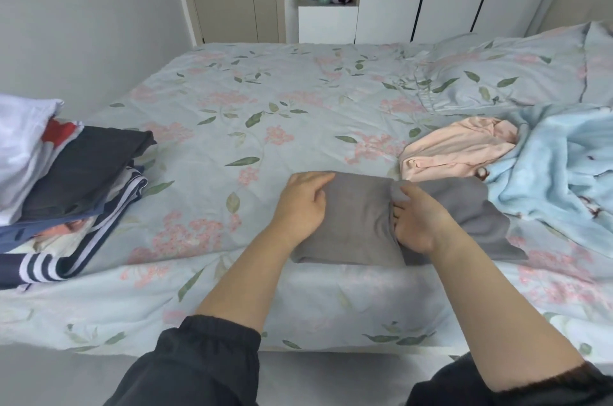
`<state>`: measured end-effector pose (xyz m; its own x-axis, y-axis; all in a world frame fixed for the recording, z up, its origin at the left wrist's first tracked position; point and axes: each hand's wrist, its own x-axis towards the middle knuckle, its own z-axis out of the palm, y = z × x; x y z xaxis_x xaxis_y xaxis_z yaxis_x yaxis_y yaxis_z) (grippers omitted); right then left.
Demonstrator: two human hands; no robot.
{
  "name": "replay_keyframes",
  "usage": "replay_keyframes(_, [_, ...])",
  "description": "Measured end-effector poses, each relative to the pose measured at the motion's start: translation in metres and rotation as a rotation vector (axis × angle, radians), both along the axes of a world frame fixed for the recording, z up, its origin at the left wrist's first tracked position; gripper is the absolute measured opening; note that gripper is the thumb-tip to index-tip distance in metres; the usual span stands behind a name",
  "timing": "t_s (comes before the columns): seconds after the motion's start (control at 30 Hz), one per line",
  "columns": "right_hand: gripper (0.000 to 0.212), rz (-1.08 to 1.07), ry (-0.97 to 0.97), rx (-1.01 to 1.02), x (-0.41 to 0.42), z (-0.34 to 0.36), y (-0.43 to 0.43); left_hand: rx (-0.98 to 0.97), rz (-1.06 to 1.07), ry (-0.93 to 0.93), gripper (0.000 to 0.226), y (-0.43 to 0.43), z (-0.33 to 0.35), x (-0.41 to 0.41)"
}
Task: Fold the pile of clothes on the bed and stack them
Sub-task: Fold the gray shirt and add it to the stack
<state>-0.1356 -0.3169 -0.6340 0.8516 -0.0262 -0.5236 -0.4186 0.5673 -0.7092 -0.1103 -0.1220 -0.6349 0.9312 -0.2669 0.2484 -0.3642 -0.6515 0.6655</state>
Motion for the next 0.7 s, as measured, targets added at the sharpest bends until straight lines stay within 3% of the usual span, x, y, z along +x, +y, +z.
replay_keyframes(0.07, [0.029, 0.010, -0.033, -0.085, -0.002, -0.002, 0.006, 0.179, 0.038, 0.047, 0.045, 0.002, -0.016, 0.002])
replay_keyframes(0.17, [0.011, 0.031, -0.109, -0.373, -0.002, -0.012, 0.015, 0.191, 0.013, 0.219, 0.051, -0.008, -0.033, -0.002])
replay_keyframes(0.27, [0.024, -0.017, -0.149, -0.811, -0.001, -0.019, 0.014, 0.073, 0.055, 0.198, 0.049, -0.018, -0.030, -0.004])
replay_keyframes(0.43, [0.038, -0.132, -0.280, -1.078, 0.003, -0.003, -0.022, -0.092, 0.007, 0.208, 0.047, -0.039, -0.018, -0.002])
replay_keyframes(0.7, [0.052, -0.383, -0.165, -1.233, 0.001, 0.004, -0.114, 0.174, -0.088, 0.105, 0.048, -0.091, -0.027, 0.003])
